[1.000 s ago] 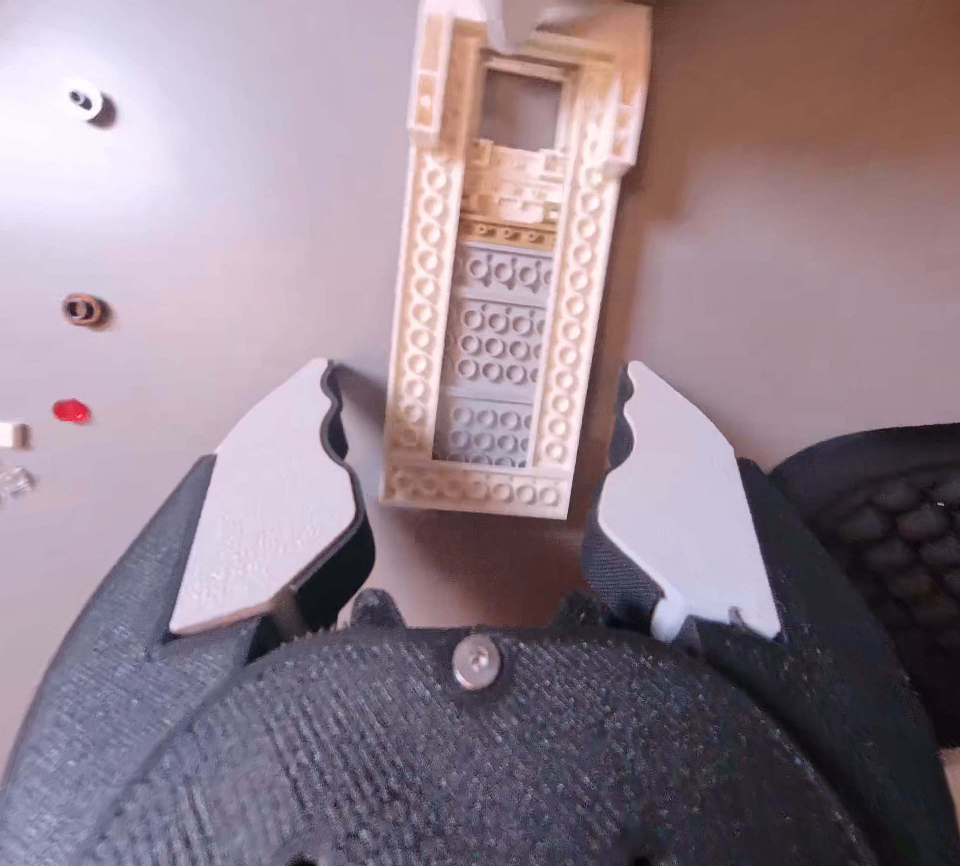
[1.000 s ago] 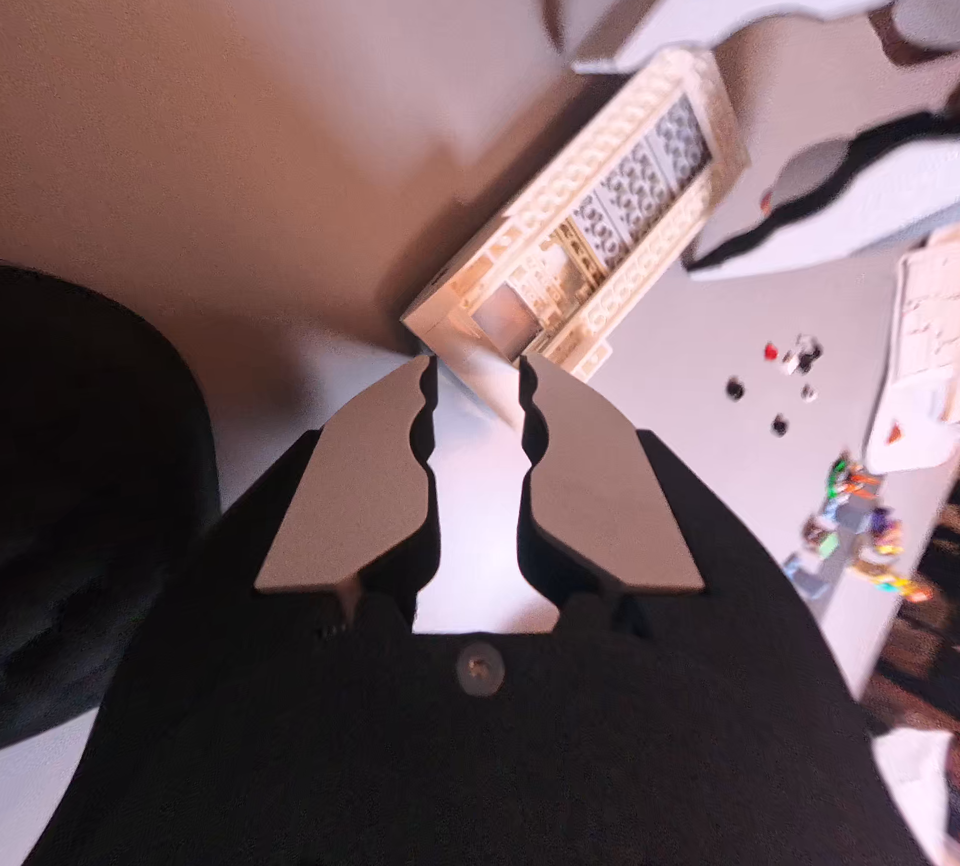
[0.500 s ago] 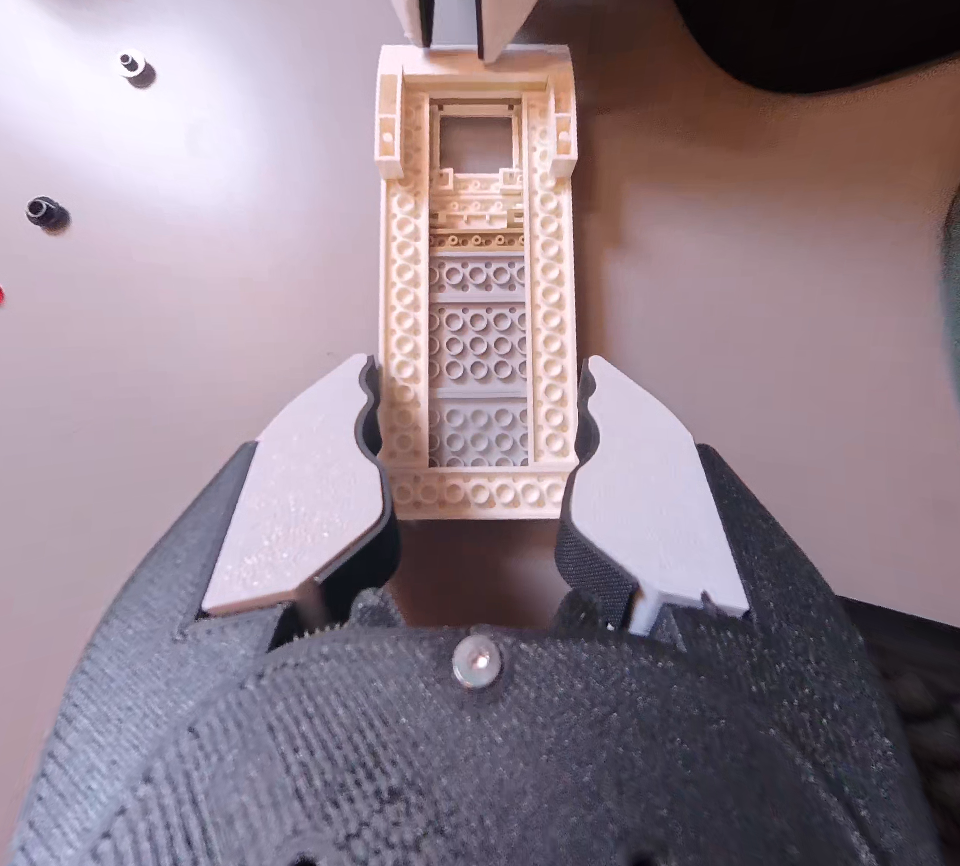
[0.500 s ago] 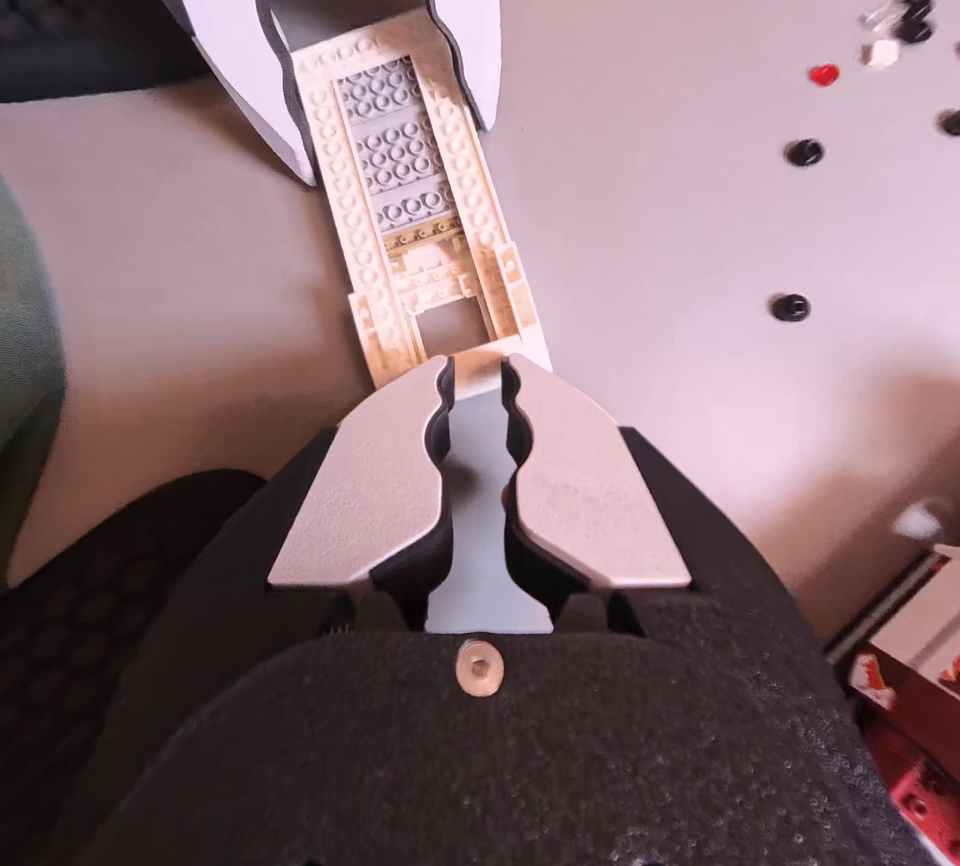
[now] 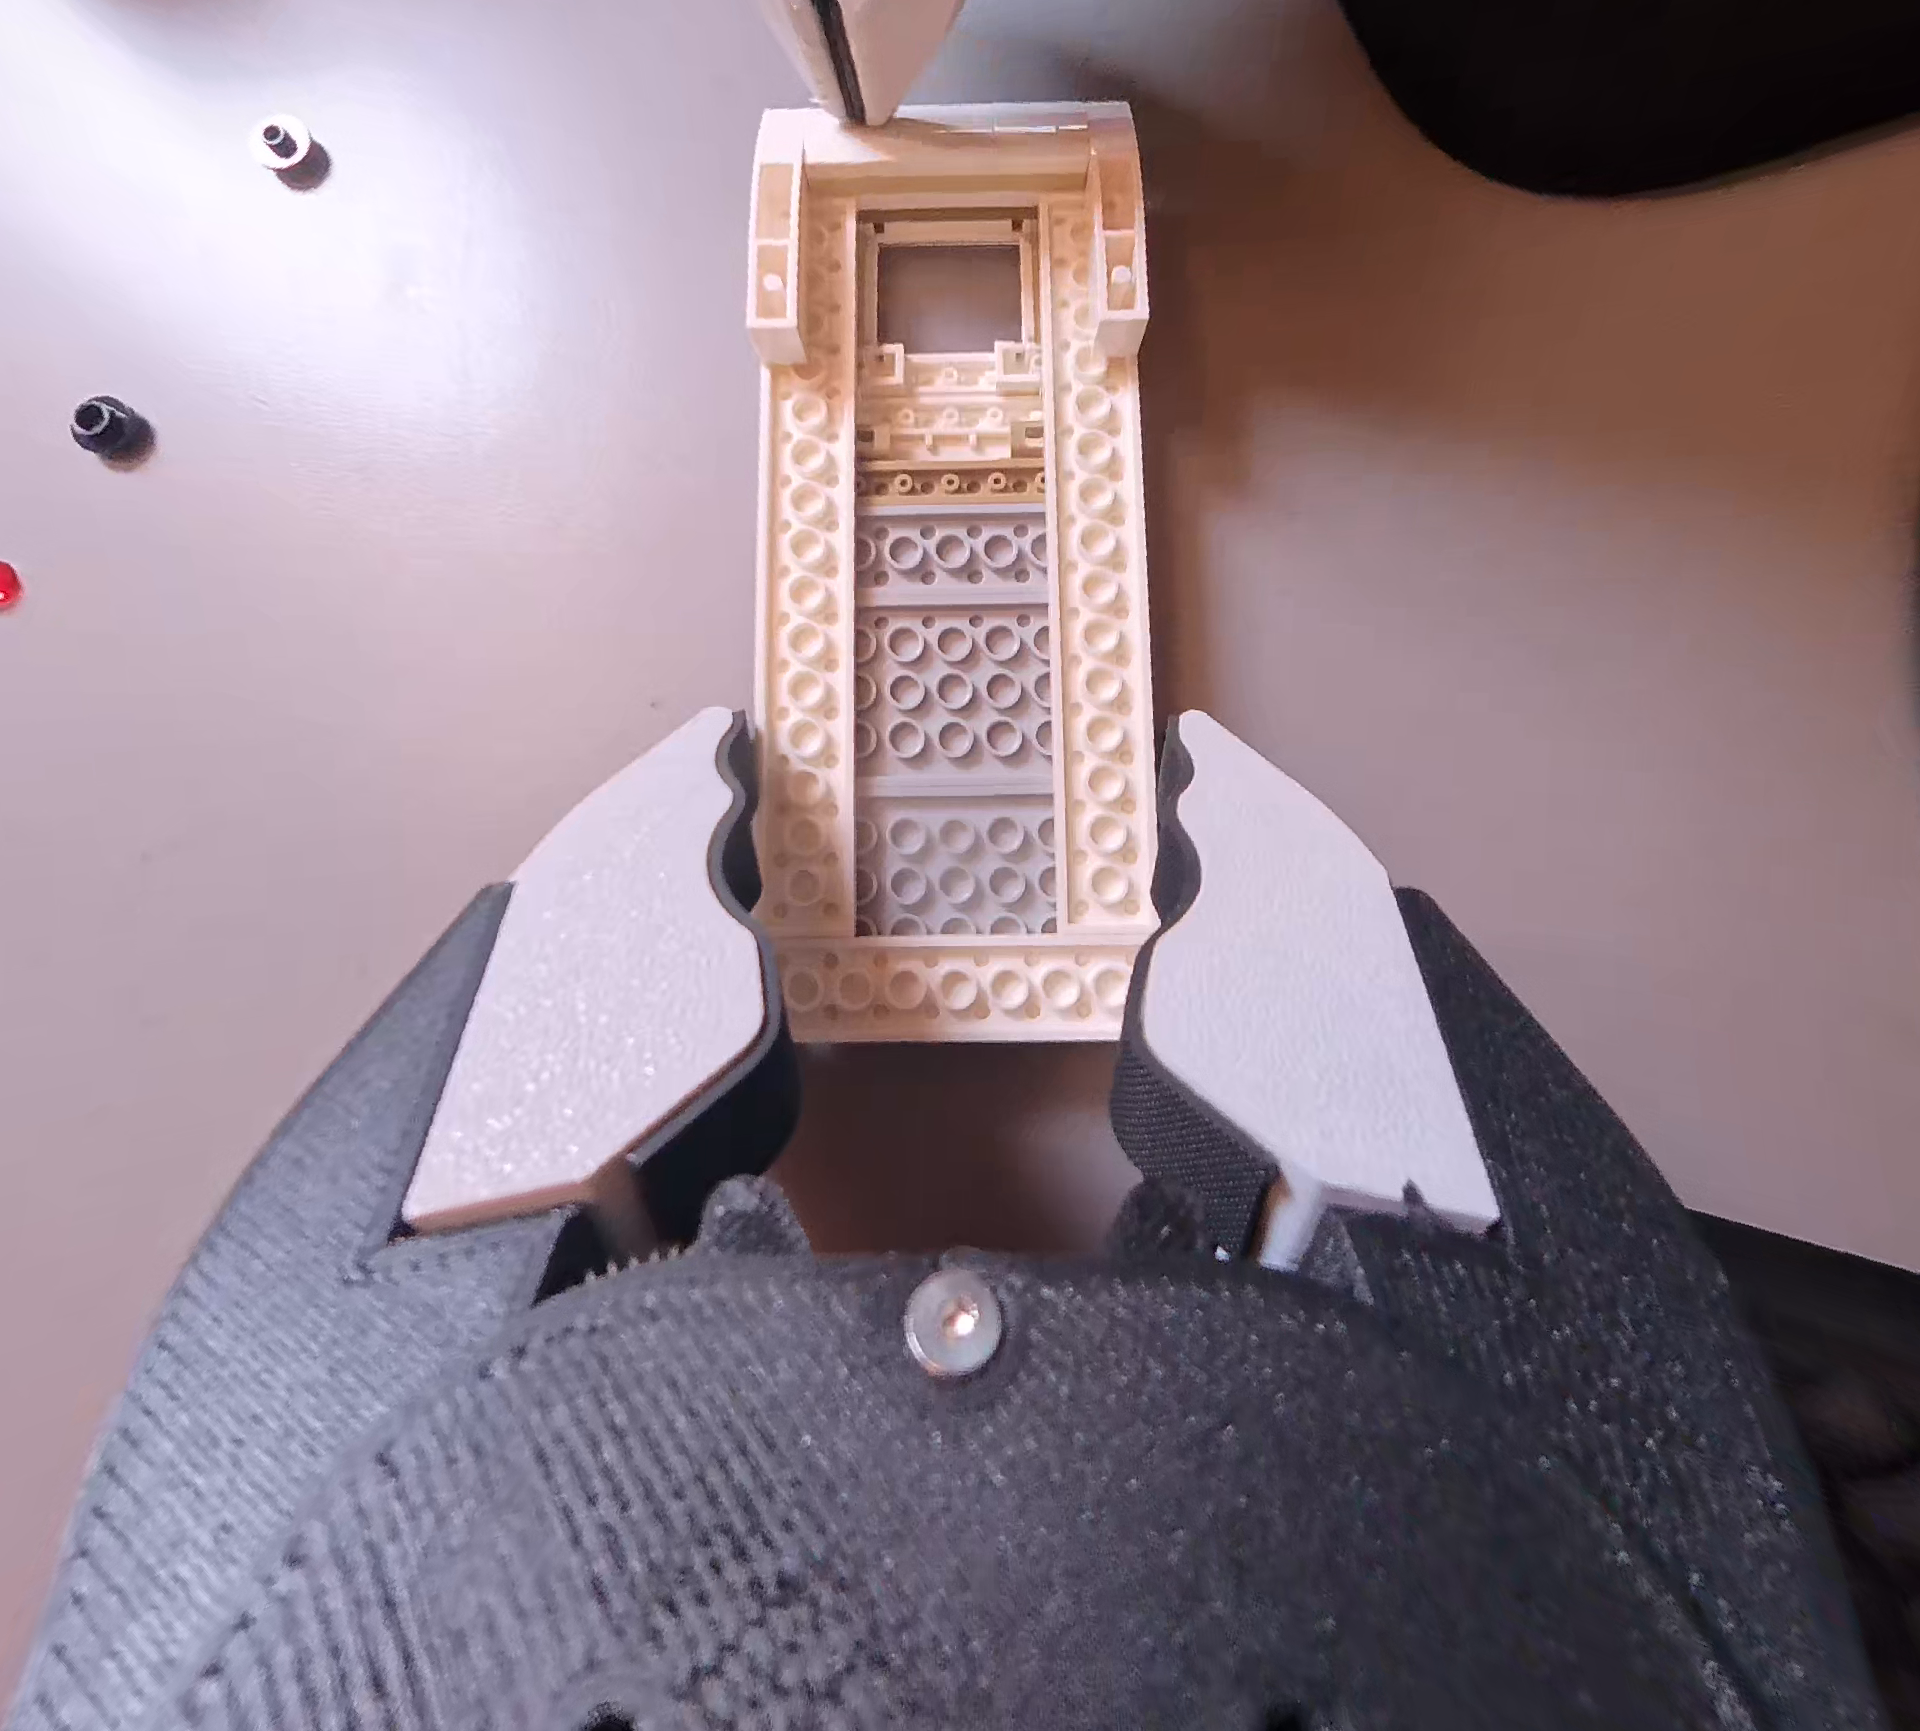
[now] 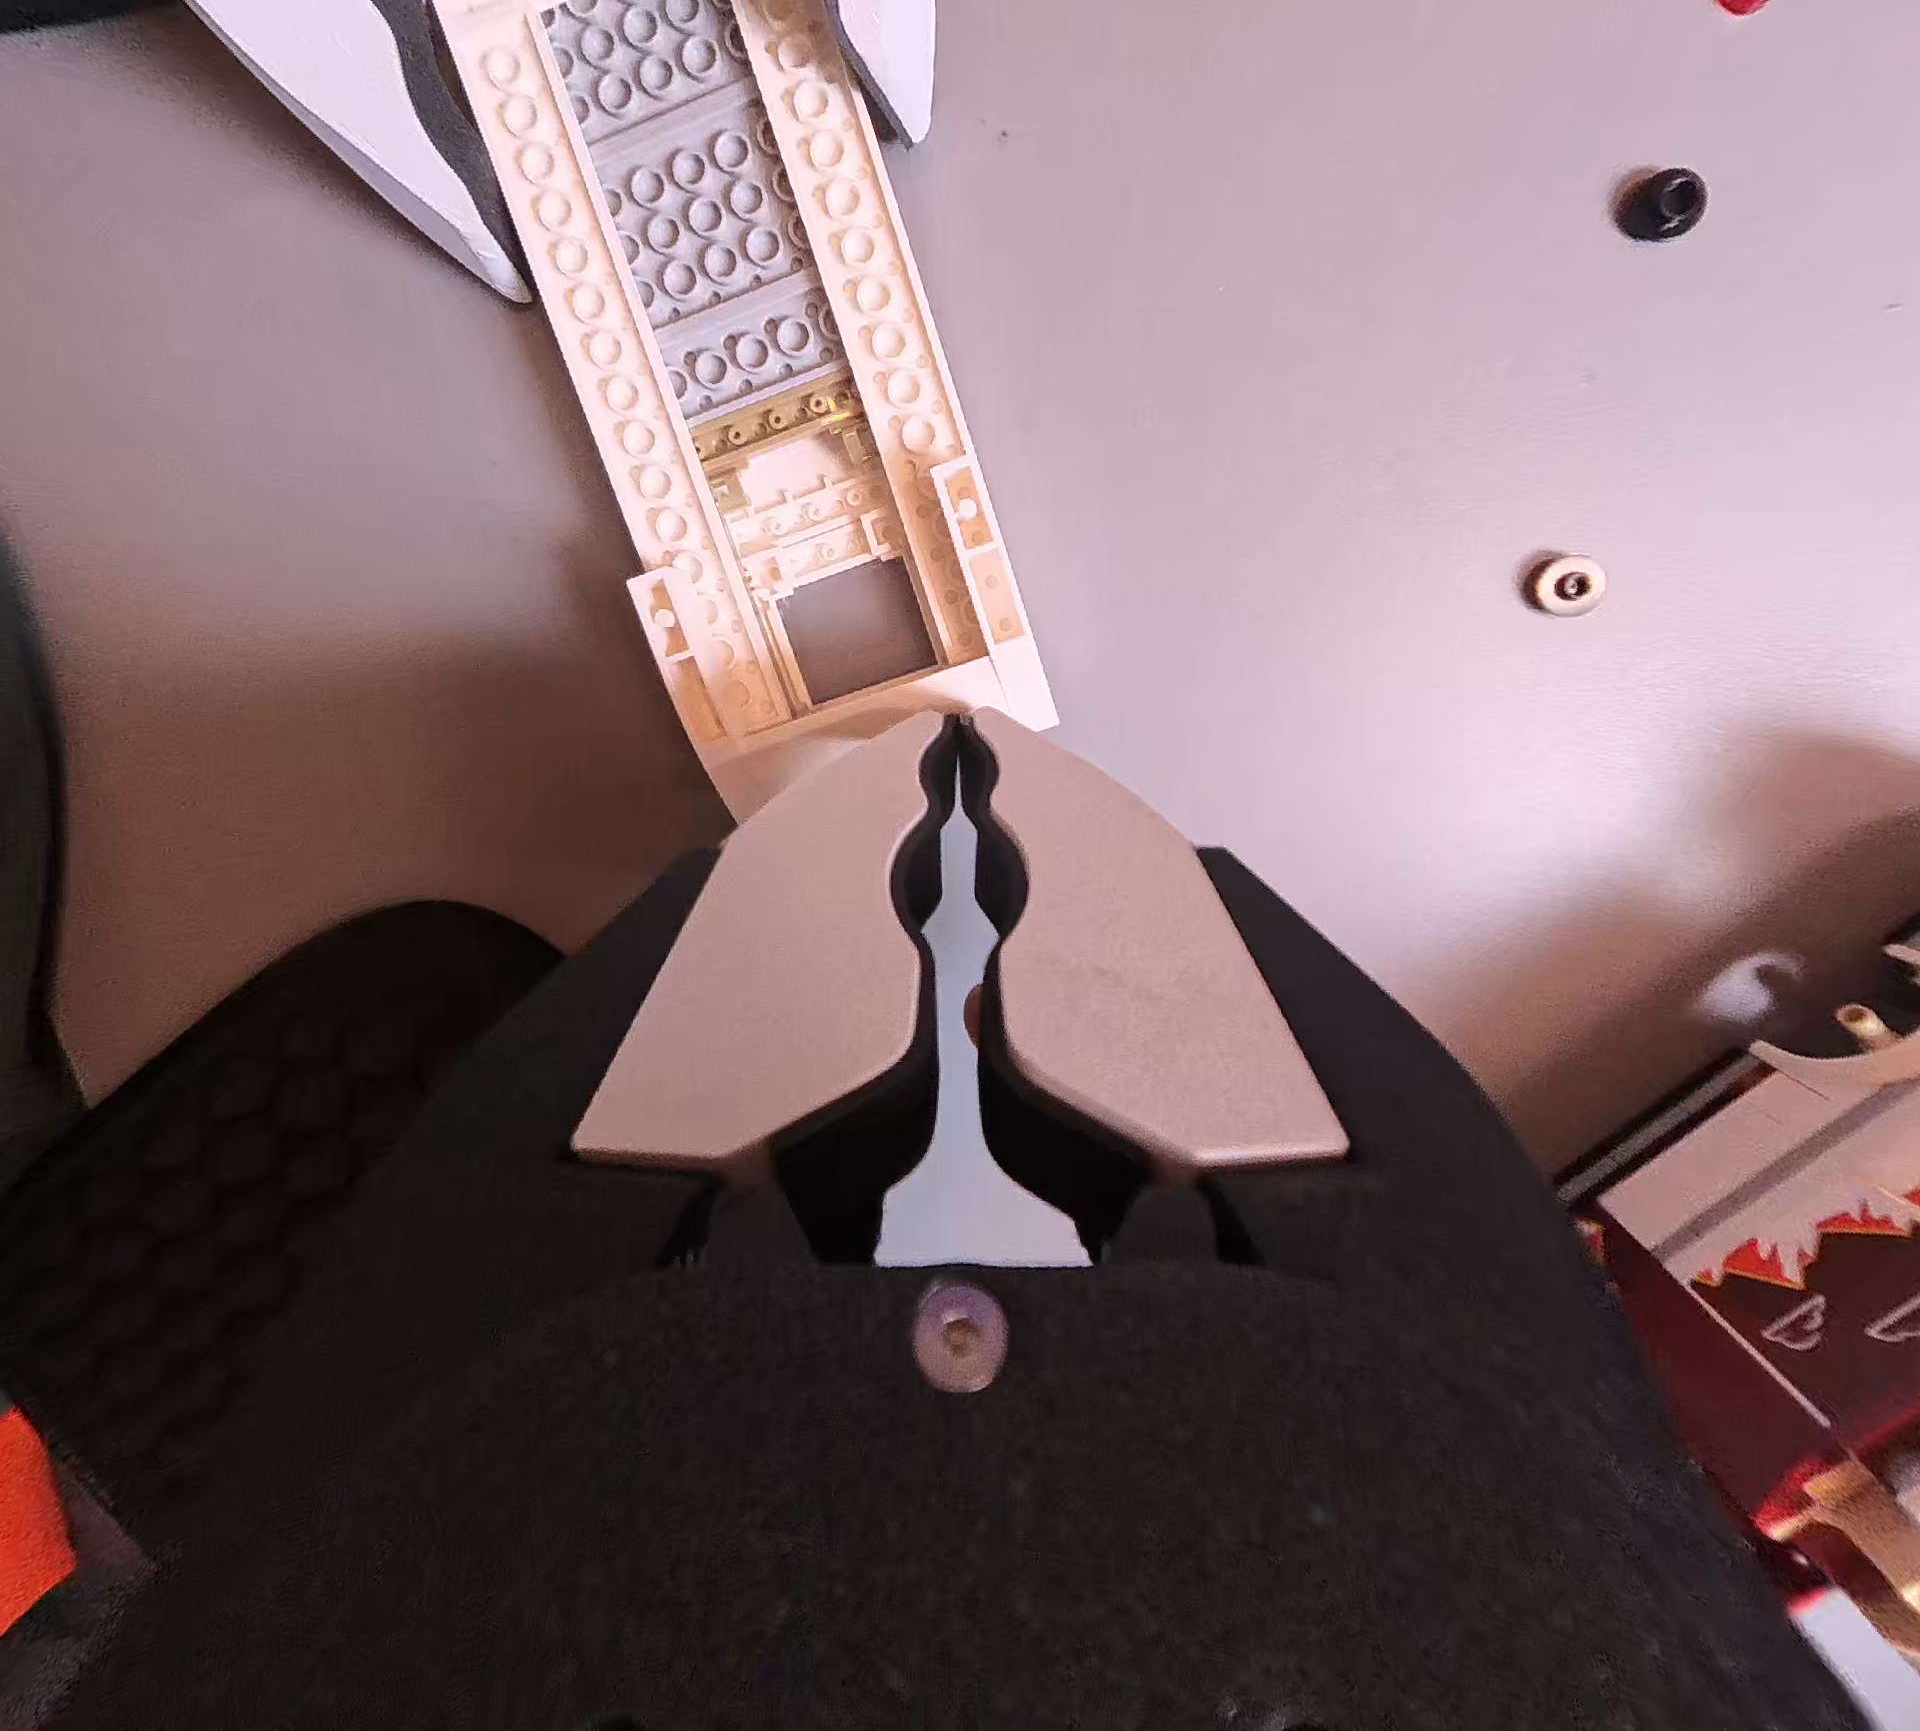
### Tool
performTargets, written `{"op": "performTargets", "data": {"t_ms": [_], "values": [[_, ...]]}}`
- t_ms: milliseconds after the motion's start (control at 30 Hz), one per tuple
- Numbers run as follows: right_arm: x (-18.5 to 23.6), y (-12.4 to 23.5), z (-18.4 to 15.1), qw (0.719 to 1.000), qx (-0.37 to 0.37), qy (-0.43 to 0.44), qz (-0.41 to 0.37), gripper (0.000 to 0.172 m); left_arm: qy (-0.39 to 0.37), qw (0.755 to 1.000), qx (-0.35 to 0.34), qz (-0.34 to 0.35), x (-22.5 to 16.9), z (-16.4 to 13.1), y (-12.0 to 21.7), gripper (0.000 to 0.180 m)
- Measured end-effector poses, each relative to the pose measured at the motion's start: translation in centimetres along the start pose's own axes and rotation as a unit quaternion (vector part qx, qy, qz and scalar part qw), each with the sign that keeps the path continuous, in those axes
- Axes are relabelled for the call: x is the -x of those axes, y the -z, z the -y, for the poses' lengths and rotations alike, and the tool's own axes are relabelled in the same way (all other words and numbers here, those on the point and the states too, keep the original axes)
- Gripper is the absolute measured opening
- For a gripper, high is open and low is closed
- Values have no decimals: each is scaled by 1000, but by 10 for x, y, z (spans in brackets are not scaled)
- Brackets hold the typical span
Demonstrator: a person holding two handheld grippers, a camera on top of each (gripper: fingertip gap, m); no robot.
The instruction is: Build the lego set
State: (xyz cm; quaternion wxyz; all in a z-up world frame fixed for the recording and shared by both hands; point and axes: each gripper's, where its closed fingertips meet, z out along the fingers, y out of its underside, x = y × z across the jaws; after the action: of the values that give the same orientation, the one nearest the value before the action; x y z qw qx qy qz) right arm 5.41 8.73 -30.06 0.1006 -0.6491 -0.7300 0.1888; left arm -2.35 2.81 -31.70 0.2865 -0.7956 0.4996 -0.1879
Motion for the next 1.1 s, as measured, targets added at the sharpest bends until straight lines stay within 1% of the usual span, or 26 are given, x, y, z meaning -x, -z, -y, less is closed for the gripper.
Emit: {"op": "performTargets", "data": {"t_ms": [33,100,300,467,733,833,933,1033,1100], "values": [[-2,0,-1,1000,6,0,-3,0,1,1000,0,-1,0,0,0,75],[-3,-1,-2,1000,12,2,3,0,1,1000,-2,-2,0,0,0,75],[1,-1,5,998,38,48,1,0,3,1000,0,0,0,0,0,75],[1,-2,5,997,57,47,2,0,4,1000,0,2,0,0,-1,75],[2,-2,4,997,62,34,-3,0,4,1000,0,3,0,0,-1,75],[2,-2,4,998,56,32,-11,0,4,1000,0,4,0,0,-1,75],[3,0,2,998,40,34,-35,0,4,1000,0,4,0,0,-1,75],[19,6,-2,1000,9,5,-4,0,2,1000,8,7,1,-1,0,74],[24,5,-6,1000,9,8,-8,0,2,1000,8,7,1,-1,0,74]]}}
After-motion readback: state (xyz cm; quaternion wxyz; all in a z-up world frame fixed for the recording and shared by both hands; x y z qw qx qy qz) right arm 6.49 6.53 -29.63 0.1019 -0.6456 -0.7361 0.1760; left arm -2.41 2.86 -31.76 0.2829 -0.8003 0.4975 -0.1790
